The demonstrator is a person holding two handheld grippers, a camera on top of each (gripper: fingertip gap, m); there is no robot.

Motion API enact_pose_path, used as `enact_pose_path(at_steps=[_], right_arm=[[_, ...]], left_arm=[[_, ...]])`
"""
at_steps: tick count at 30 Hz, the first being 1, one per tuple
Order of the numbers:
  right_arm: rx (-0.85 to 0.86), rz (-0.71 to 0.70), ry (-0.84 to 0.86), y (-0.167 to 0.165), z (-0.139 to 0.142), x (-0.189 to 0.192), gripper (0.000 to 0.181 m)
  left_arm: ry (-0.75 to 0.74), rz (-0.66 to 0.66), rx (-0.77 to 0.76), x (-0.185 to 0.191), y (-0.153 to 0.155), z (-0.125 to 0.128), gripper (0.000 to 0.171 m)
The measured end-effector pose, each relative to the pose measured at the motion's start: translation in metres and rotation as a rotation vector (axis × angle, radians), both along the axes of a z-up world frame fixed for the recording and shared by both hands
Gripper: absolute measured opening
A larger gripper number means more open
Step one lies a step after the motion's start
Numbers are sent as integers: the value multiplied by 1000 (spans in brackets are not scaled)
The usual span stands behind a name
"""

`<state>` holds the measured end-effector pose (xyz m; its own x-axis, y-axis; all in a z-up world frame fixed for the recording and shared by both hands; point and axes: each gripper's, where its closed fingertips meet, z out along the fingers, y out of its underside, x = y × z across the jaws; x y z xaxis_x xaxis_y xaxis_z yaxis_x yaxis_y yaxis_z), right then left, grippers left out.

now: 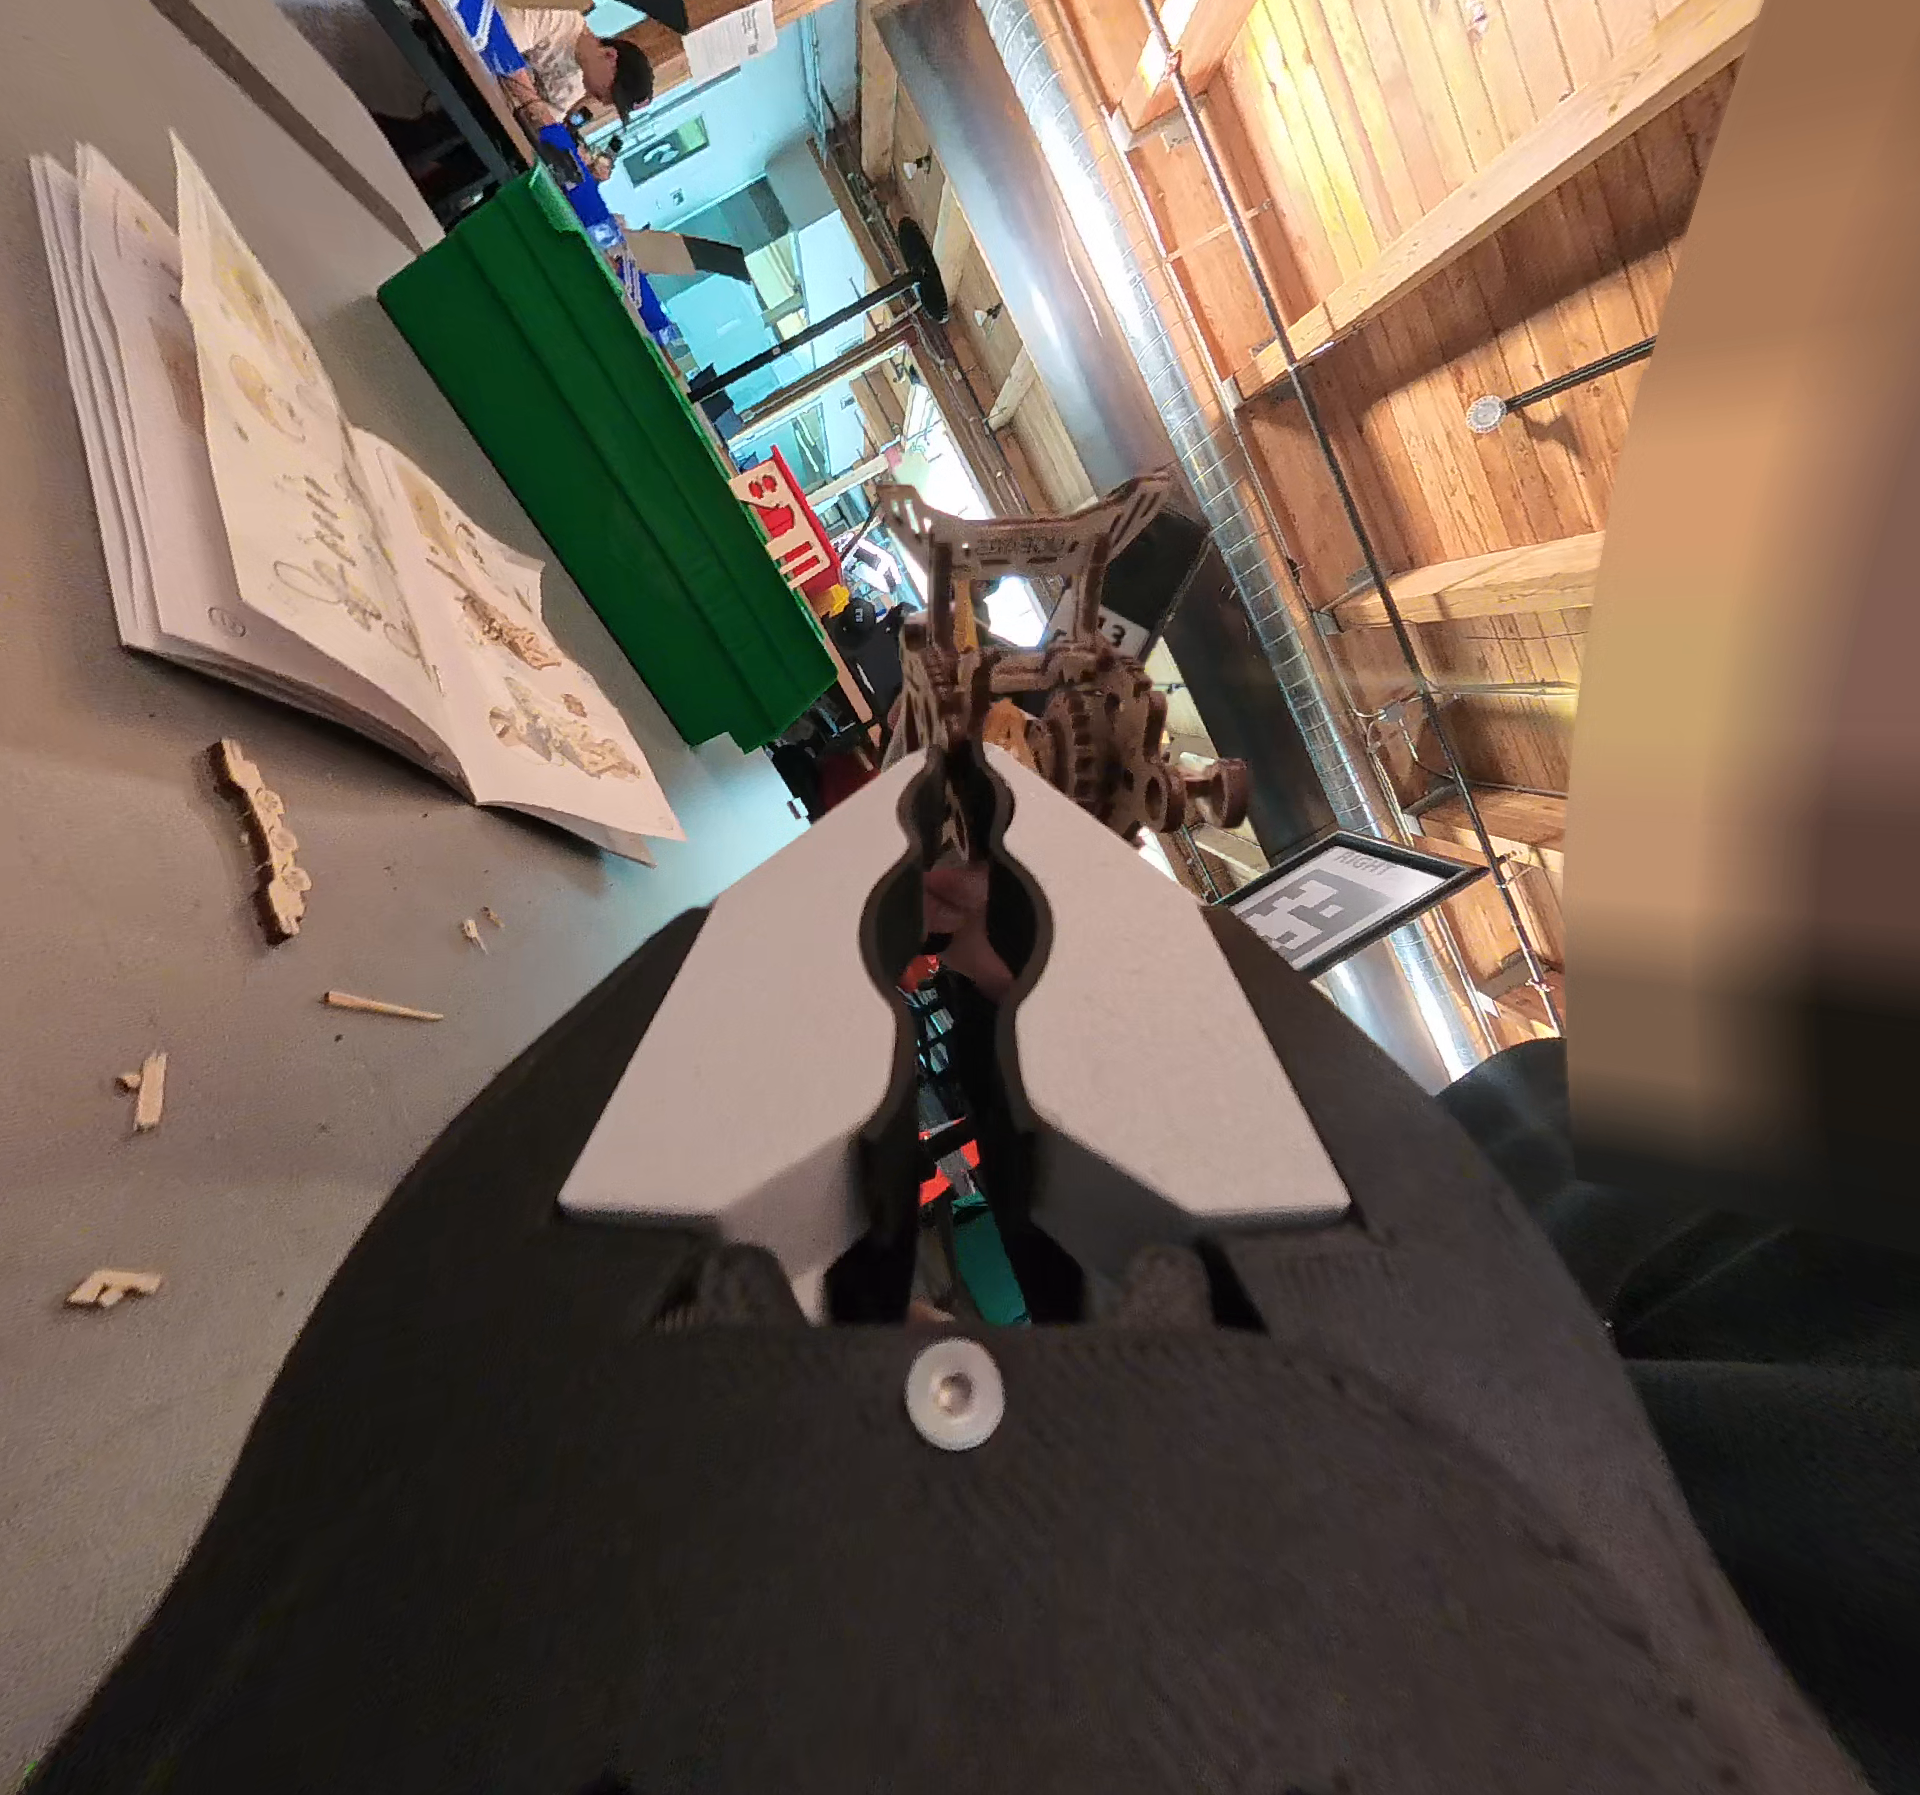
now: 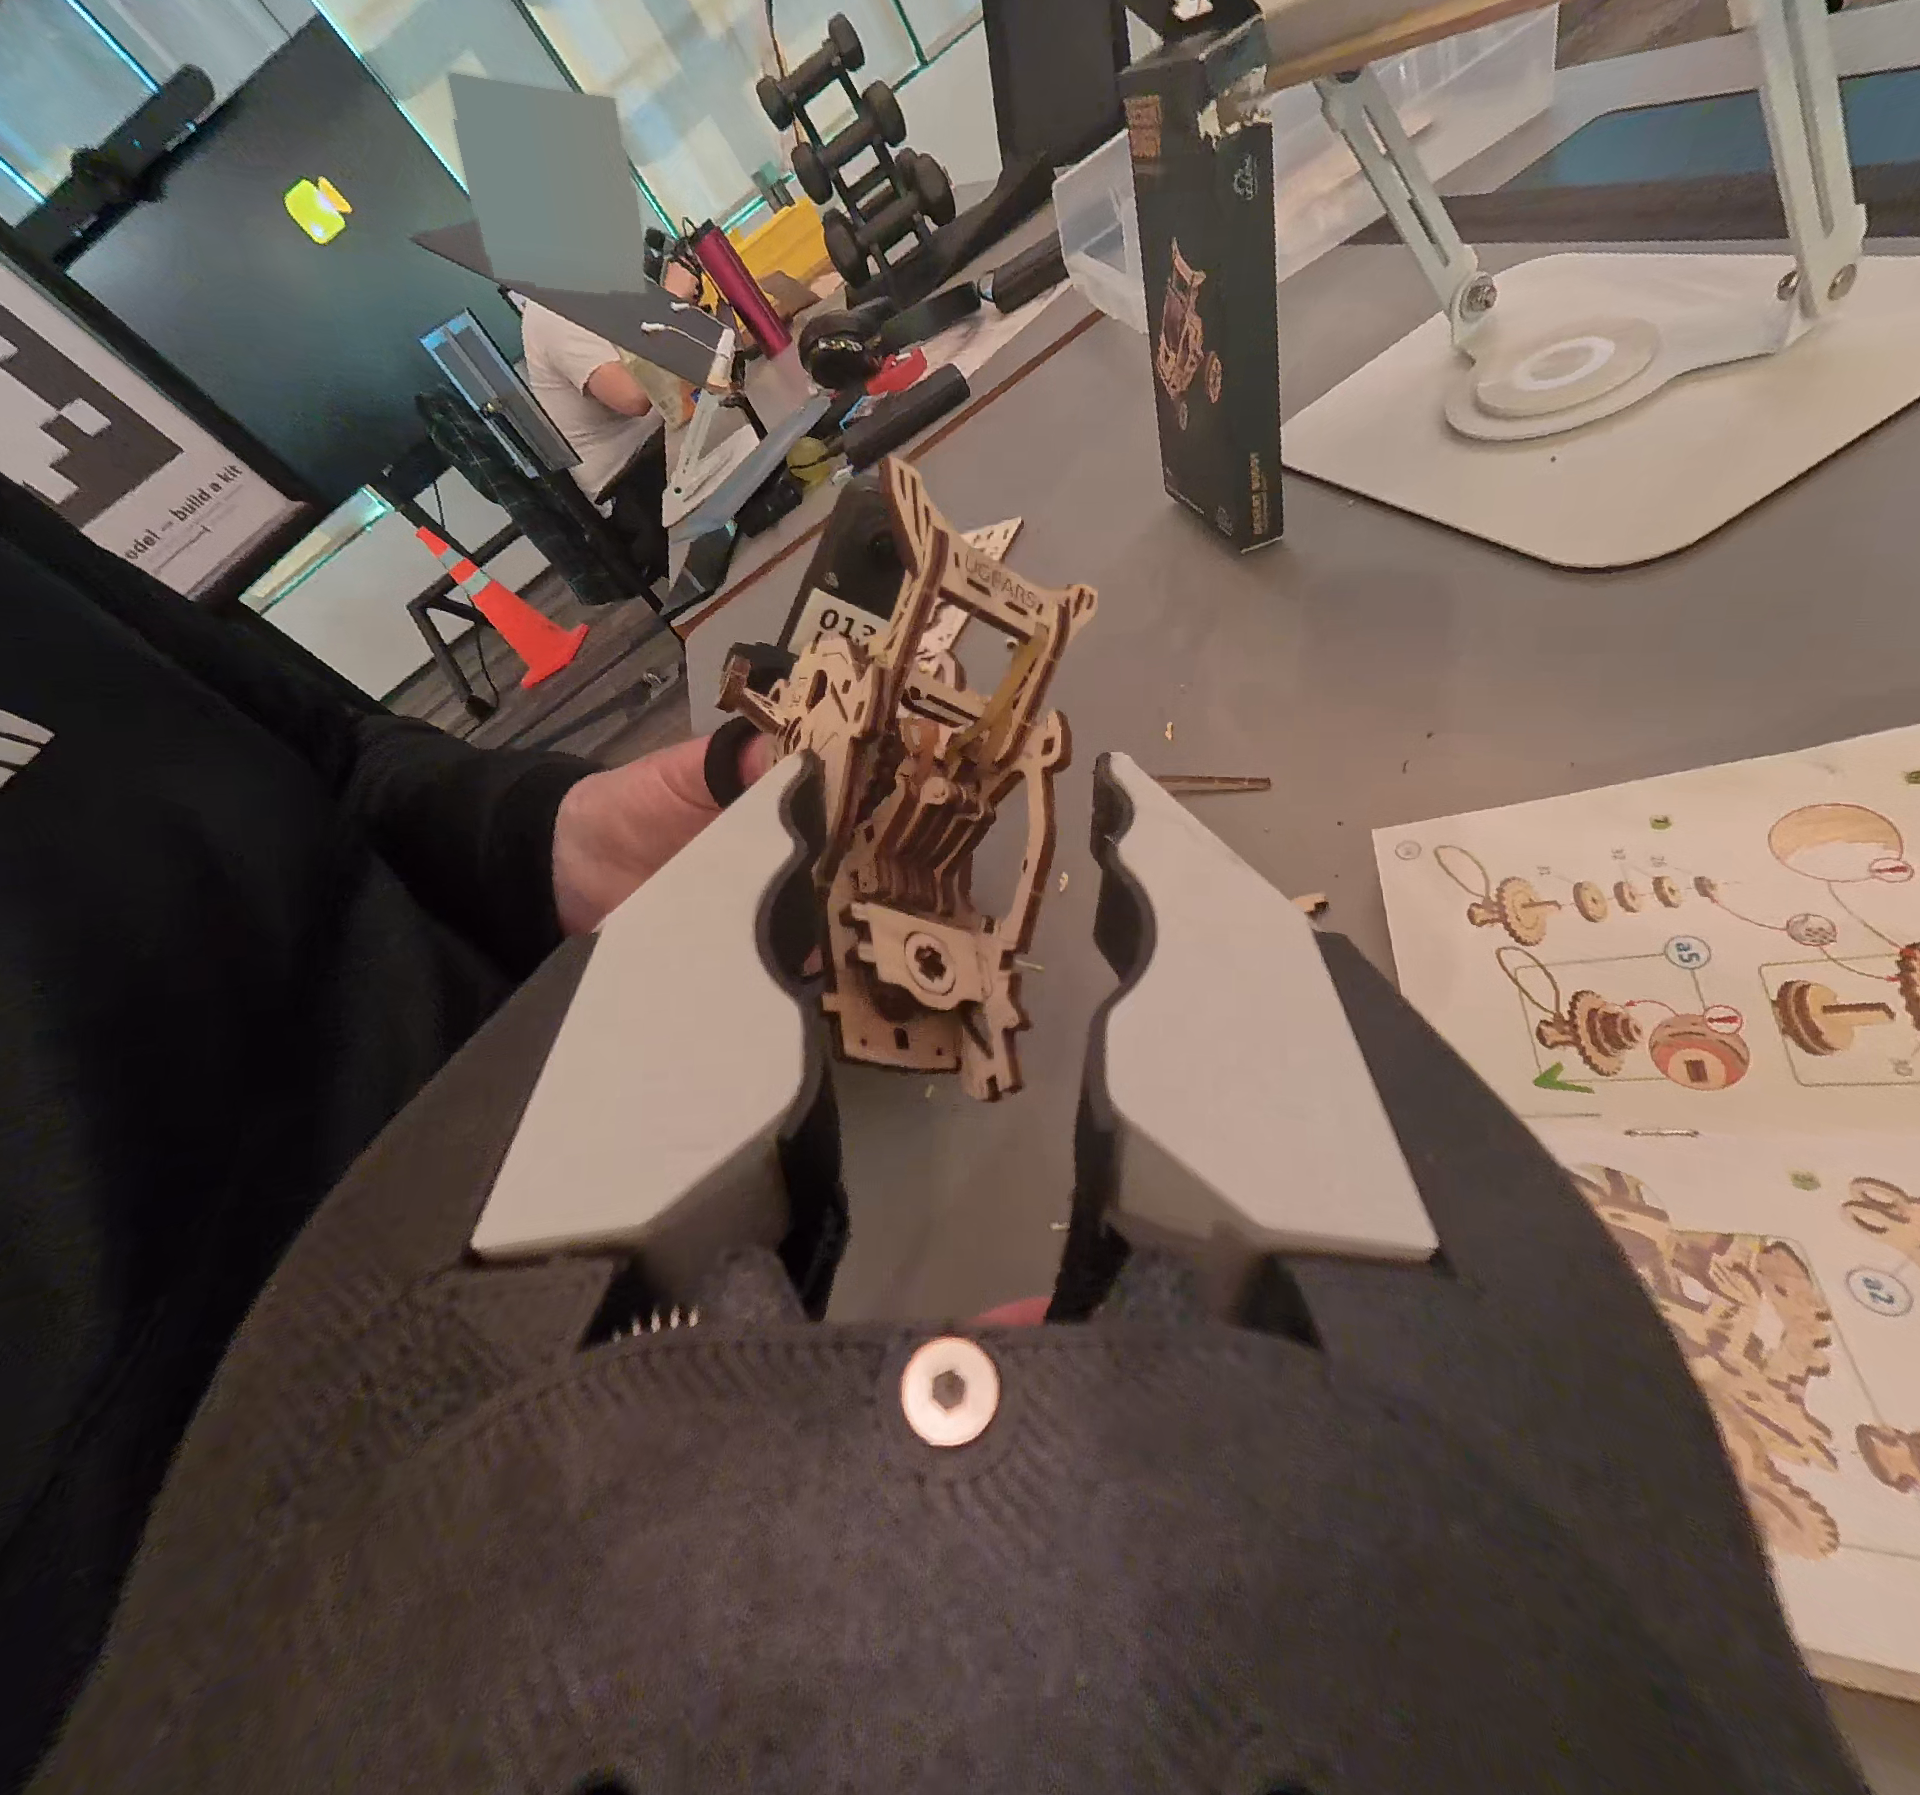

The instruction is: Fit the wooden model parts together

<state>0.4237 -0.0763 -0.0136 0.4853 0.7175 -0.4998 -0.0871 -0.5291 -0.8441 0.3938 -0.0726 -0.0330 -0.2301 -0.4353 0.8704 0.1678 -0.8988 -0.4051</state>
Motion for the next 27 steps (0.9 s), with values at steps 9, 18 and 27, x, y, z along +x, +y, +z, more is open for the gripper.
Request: enact_pose_path(at_steps=[9,18,27], right_arm=[[4,92,45,-16,-5,-8,6],[-17,132,144,-23,-5,-9,2],[-62,134,185,-19,-9,-7,2]], left_arm=[[84,-37,-27,-3,-3,-12,2],[121,-64,-8,-2,-8,-19,1],[125,-64,-6,-3,-8,-22,1]])
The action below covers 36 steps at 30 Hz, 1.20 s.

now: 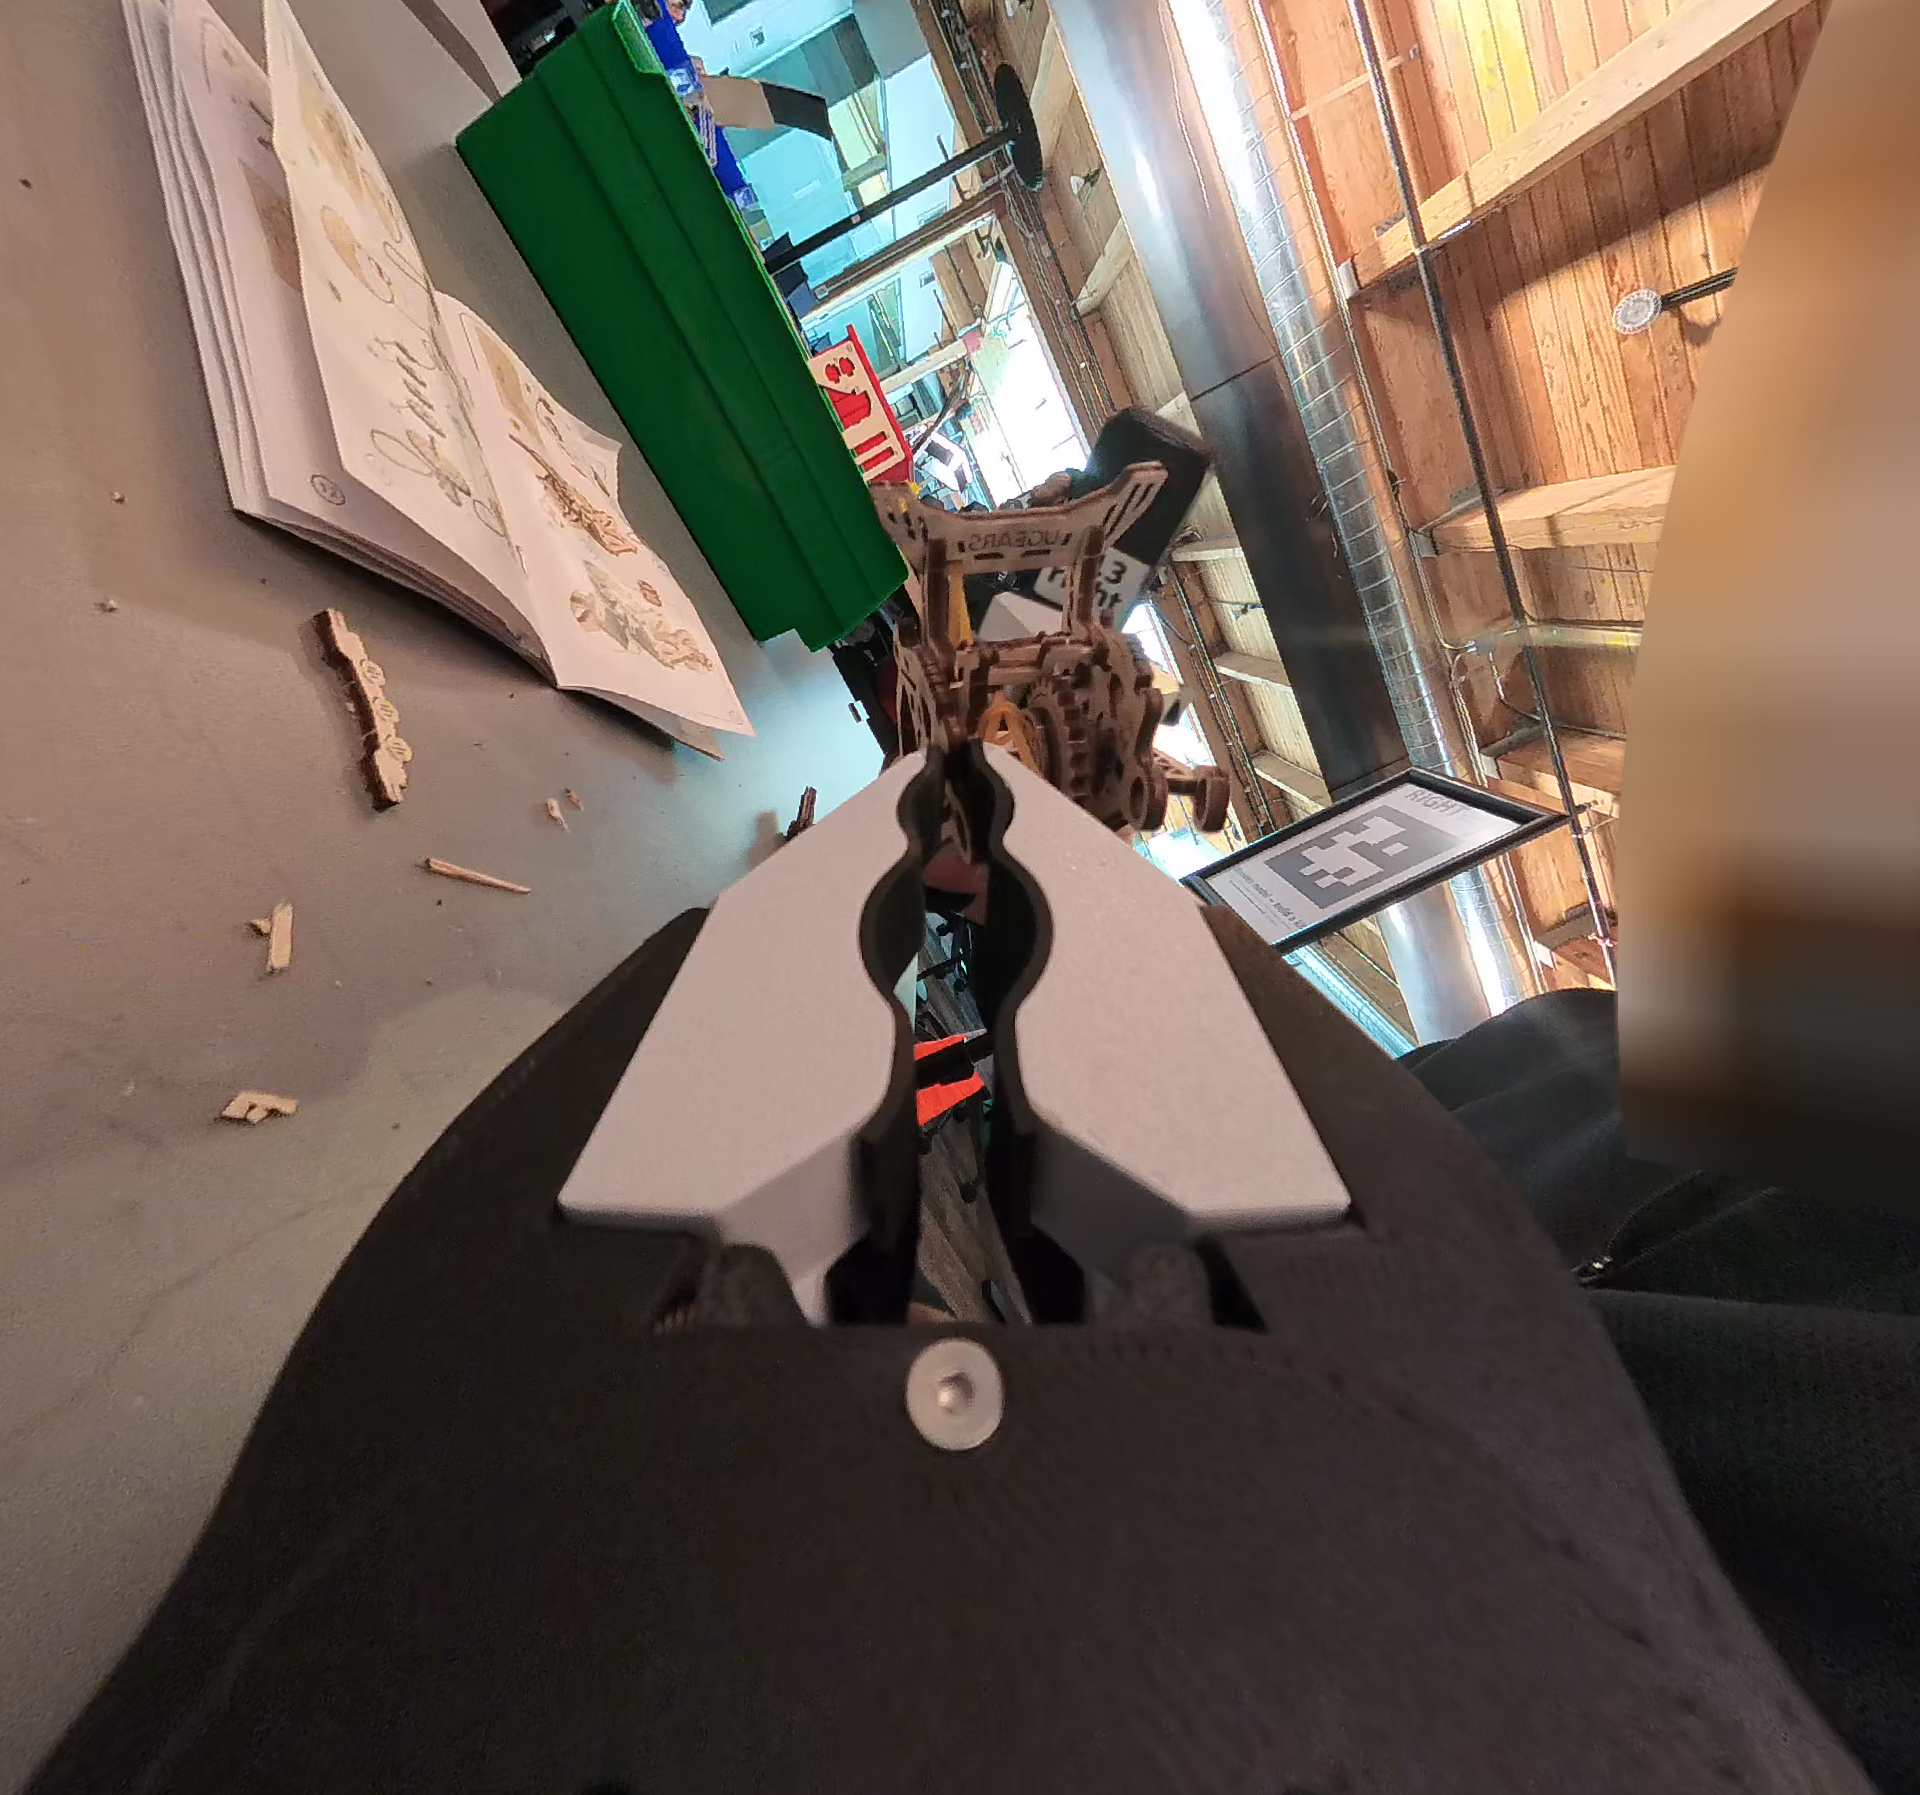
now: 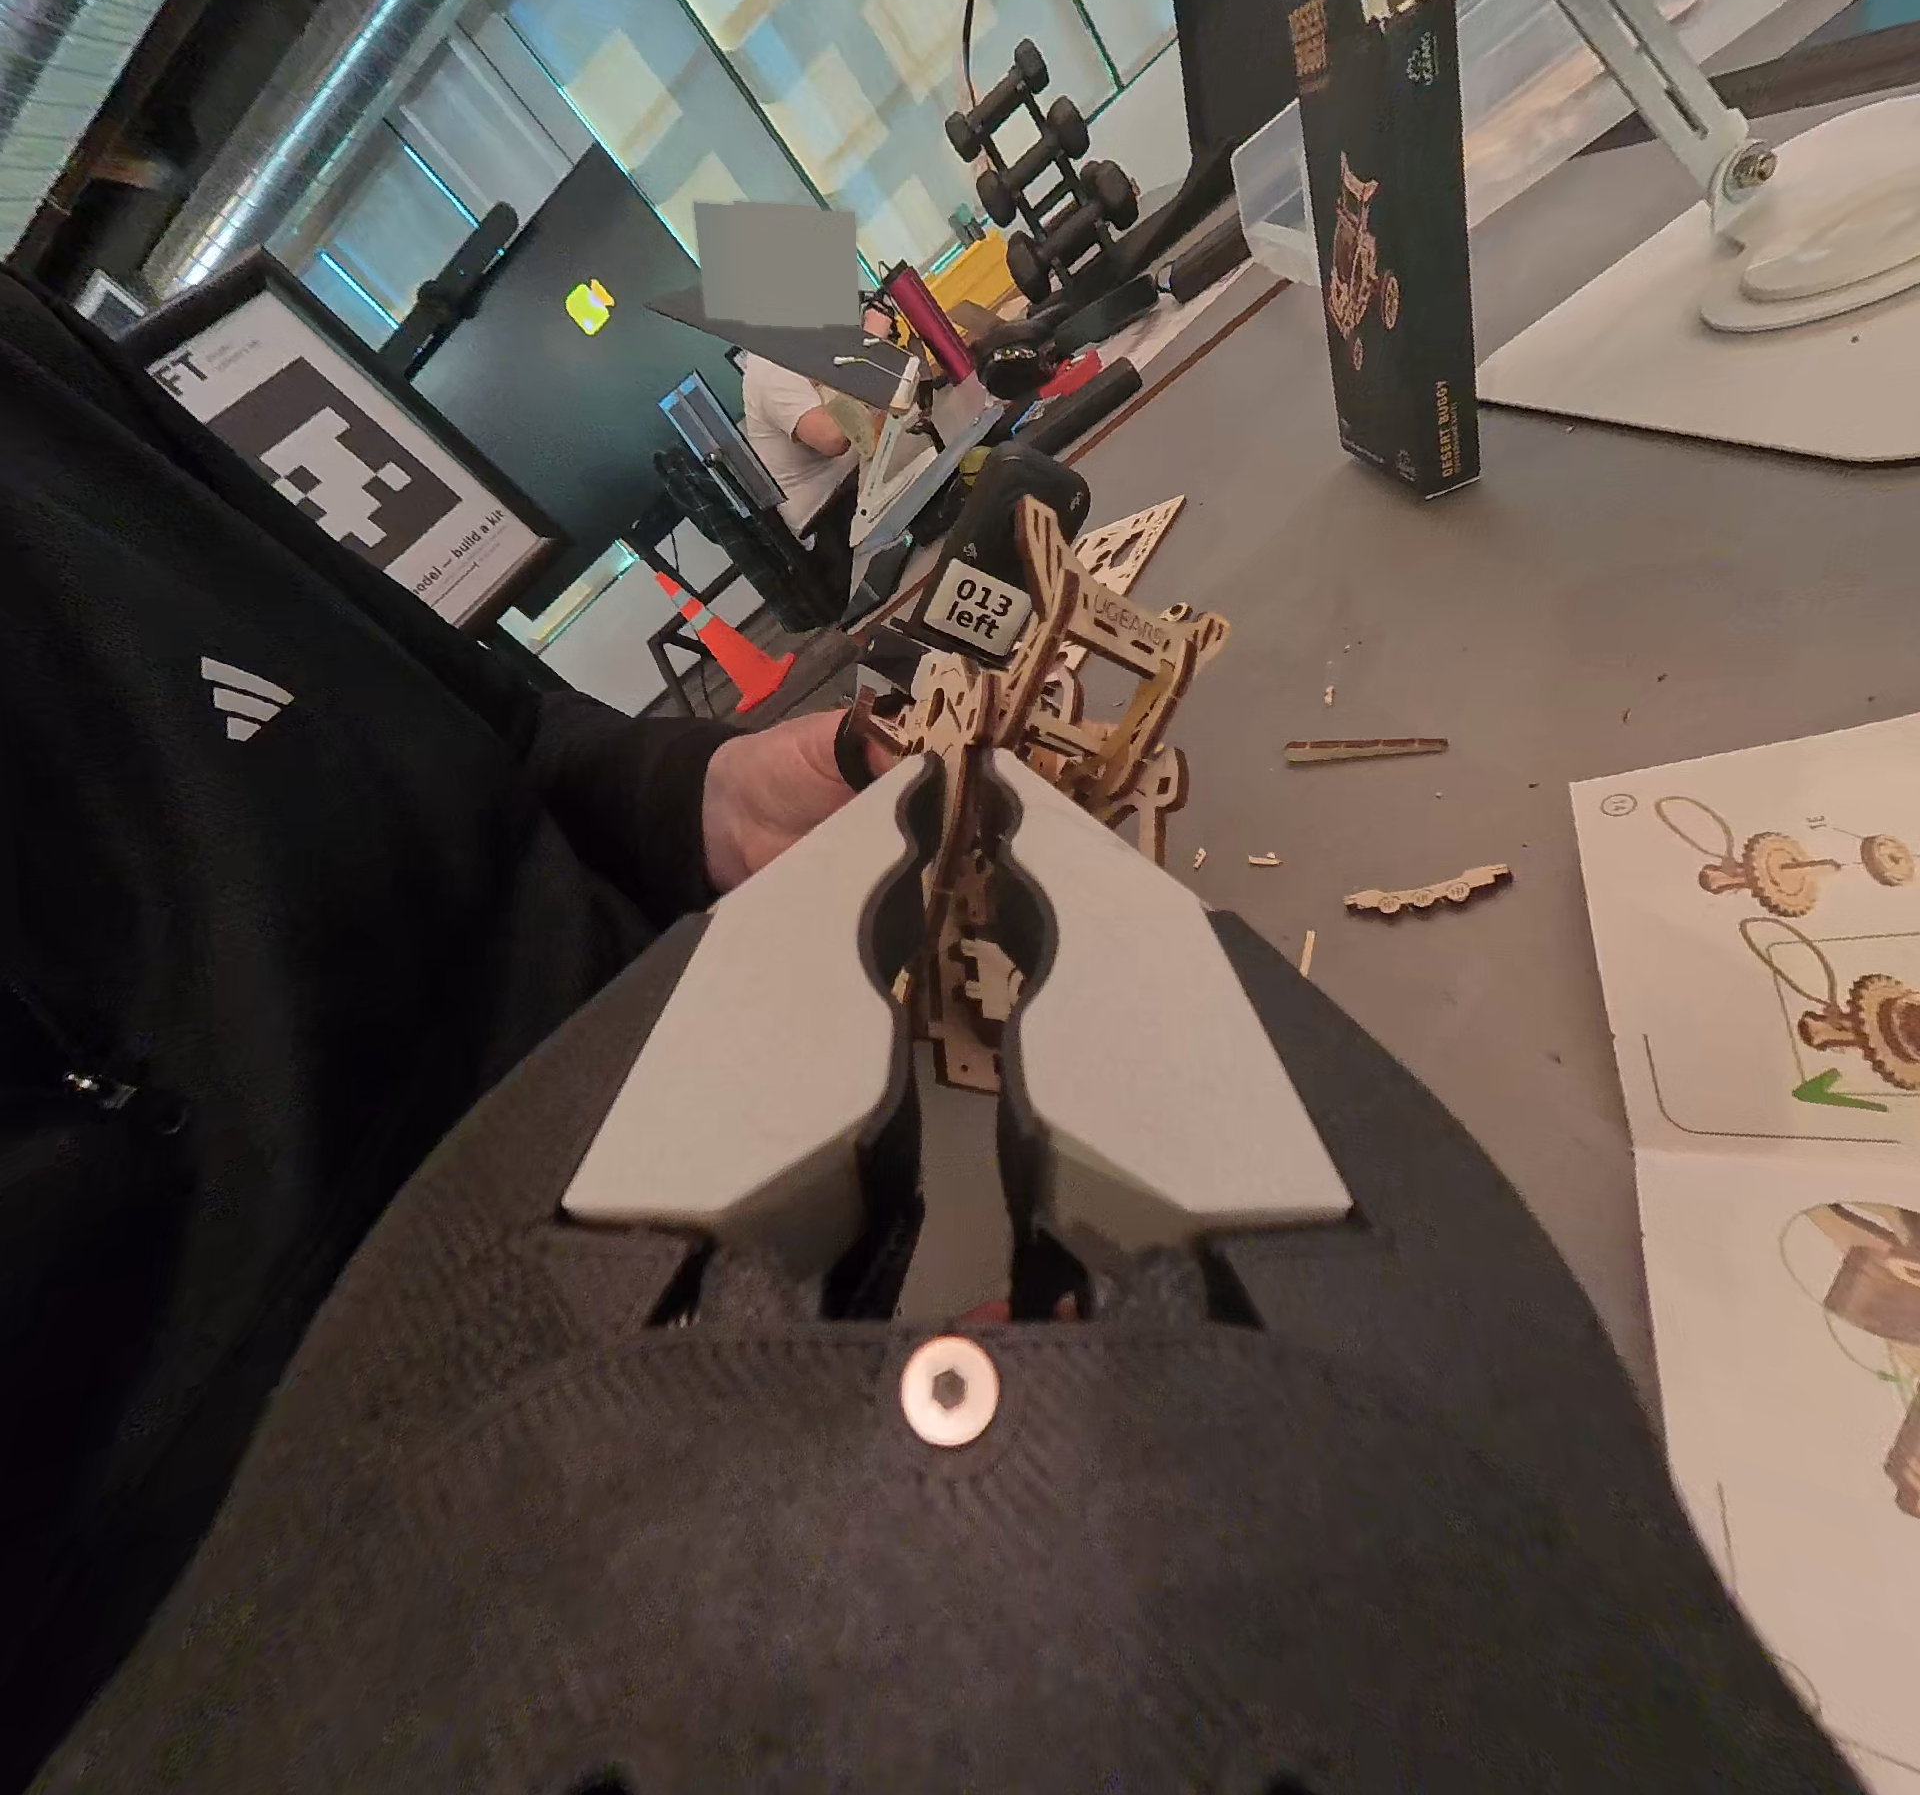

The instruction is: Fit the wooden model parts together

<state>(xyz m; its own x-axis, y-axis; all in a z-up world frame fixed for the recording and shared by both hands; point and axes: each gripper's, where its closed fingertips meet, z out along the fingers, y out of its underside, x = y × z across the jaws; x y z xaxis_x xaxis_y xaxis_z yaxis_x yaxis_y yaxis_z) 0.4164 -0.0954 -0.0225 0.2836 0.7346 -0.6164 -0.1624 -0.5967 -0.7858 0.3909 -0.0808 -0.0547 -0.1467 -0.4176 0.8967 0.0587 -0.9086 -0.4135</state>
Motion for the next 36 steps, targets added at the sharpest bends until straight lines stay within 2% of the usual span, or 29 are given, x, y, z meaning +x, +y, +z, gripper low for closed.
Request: enact_pose_path(at_steps=[18,24,36], right_arm=[[-91,22,54,3,-7,3,6],[-51,-18,1,3,-7,5,20],[41,-14,-9,-5,-2,9,15]], left_arm=[[13,-44,81,-2,-5,1,1],[12,-41,134,-2,-6,6,1],[67,-47,283,-1,-11,14,2]])
